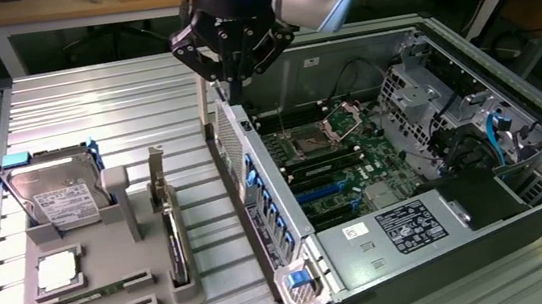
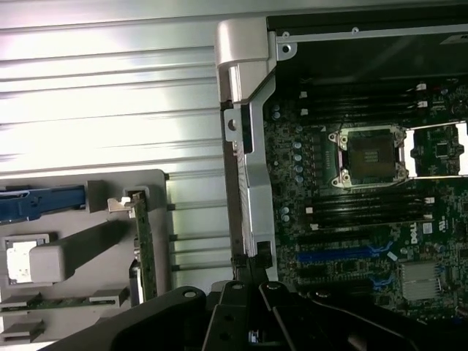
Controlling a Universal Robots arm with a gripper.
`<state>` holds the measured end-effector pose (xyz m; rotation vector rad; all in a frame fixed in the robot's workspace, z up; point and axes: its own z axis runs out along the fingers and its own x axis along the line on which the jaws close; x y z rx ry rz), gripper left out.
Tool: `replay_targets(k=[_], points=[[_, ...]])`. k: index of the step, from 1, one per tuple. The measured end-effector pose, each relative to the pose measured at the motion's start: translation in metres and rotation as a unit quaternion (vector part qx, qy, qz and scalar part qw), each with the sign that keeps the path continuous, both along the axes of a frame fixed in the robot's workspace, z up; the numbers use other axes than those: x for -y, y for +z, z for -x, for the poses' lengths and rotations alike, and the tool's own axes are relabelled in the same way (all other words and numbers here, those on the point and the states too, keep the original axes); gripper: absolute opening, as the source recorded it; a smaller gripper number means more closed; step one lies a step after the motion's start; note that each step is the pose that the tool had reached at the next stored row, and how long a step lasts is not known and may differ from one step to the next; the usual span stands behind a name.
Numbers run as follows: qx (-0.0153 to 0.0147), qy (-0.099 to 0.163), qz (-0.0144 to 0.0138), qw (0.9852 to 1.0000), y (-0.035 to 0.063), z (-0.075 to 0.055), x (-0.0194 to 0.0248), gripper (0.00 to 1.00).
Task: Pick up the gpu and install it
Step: 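Reach for the gpu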
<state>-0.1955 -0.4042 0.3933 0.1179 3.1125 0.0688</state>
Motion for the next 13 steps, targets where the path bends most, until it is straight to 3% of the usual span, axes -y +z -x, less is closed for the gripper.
replay_targets(k=[13], points=[[0.0, 0.0, 0.0, 1.0, 0.0, 0.0053, 0.0021, 0.11]])
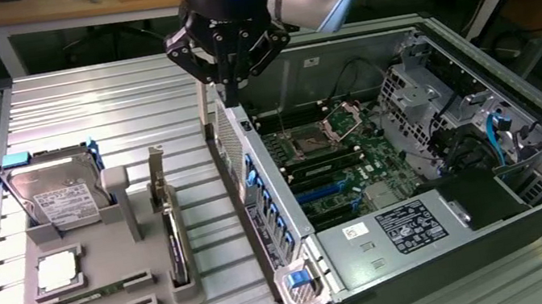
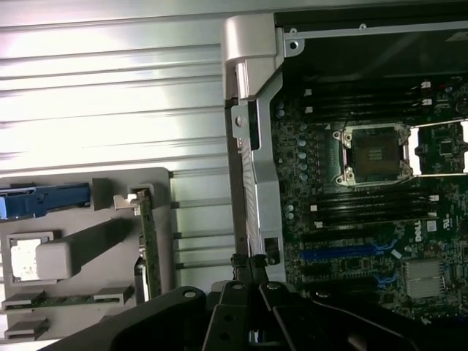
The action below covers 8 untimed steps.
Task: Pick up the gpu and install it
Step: 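Reach for the gpu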
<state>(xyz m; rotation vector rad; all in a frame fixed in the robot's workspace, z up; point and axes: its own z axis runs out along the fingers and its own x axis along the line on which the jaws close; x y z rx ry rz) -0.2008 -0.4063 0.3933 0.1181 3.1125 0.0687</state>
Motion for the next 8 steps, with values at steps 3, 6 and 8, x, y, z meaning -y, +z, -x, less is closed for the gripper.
replay_targets(k=[3, 6, 8], points=[[0.0, 0.0, 0.0, 1.0, 0.0, 0.0013, 0.0005, 0.11], [0.0, 0.0, 0.0, 1.0, 0.0, 0.0027, 0.0009, 0.11], [0.0, 0.0, 0.0, 1.0, 0.0, 0.0039, 0.0012, 0.11]])
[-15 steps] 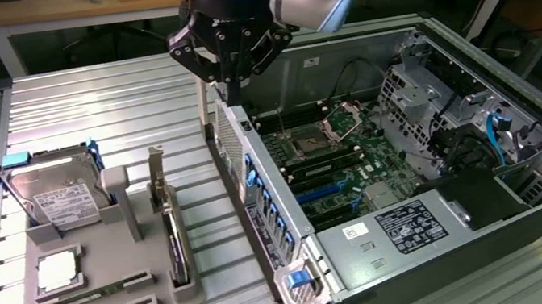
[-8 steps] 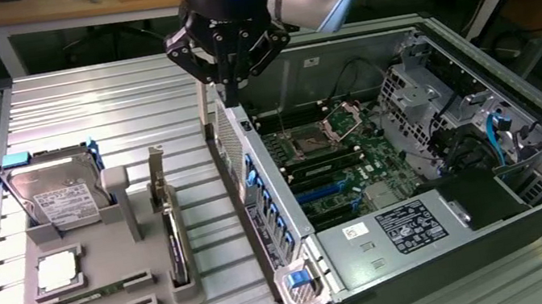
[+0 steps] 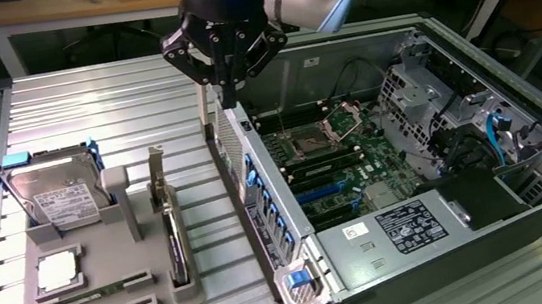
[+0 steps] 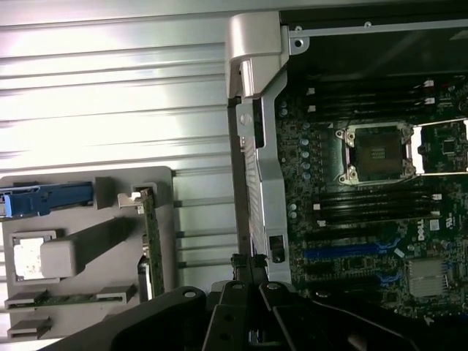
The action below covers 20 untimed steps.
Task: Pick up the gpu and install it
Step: 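Reach for the gpu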
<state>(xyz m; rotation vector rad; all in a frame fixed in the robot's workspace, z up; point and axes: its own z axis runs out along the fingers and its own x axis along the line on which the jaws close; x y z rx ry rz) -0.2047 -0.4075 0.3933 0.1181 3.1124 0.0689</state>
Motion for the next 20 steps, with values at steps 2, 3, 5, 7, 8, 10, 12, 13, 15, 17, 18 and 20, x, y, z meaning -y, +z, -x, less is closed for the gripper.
replay_targets(k=[2, 3, 5, 7, 8, 10, 12, 13, 15, 17, 18, 20], points=[[0.0, 0.0, 0.0, 1.0, 0.0, 0.001, 0.0005, 0.11], [0.0, 0.0, 0.0, 1.0, 0.0, 0.001, 0.0008, 0.11], [0.0, 0.0, 0.0, 1.0, 0.0, 0.003, 0.0013, 0.11], [0.0, 0.0, 0.0, 1.0, 0.0, 0.004, 0.0018, 0.11], [0.0, 0.0, 0.0, 1.0, 0.0, 0.005, 0.002, 0.11], [0.0, 0.0, 0.0, 1.0, 0.0, 0.006, 0.0024, 0.11], [0.0, 0.0, 0.0, 1.0, 0.0001, 0.007, 0.0029, 0.11], [0.0, 0.0, 0.0, 1.0, 0.0, 0.008, 0.0032, 0.11], [0.0, 0.0, 0.0, 1.0, 0.0, 0.009, 0.0038, 0.11], [0.0, 0.0, 0.0, 1.0, 0.0, 0.014, 0.0062, 0.11], [0.0, 0.0, 0.0, 1.0, 0.0, 0.015, 0.007, 0.11], [-0.0001, 0.0, 0.0001, 1.0, 0.0001, 0.017, 0.0079, 0.11]])
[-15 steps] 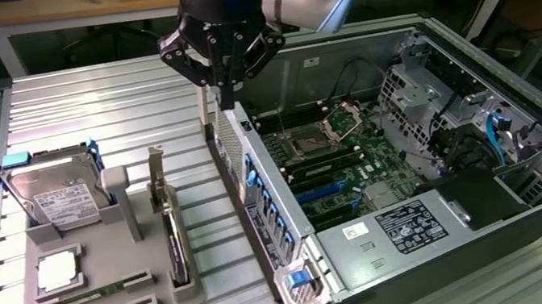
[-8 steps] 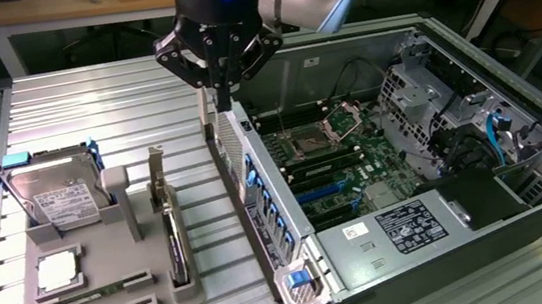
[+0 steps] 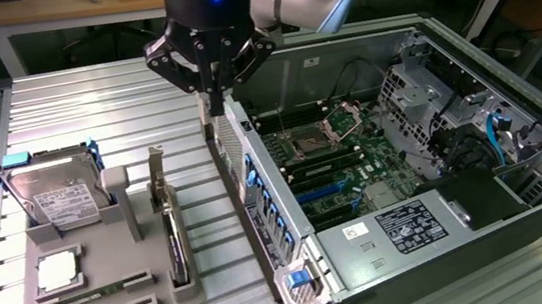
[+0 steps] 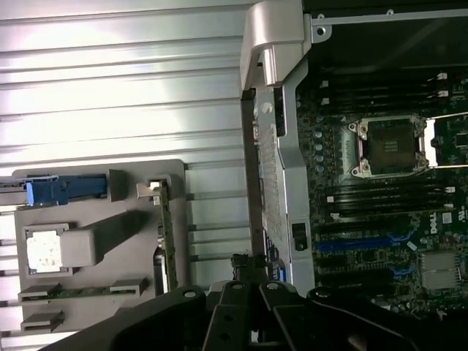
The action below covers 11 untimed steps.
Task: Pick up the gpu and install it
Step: 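Reach for the gpu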
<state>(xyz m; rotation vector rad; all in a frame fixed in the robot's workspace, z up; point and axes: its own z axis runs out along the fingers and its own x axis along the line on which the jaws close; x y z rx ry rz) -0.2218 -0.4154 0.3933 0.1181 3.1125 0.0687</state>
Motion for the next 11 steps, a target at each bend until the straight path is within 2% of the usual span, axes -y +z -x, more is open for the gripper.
replay_targets(k=[11], points=[[0.0, 0.0, 0.0, 1.0, -0.0001, 0.0112, 0.0038, 0.11]])
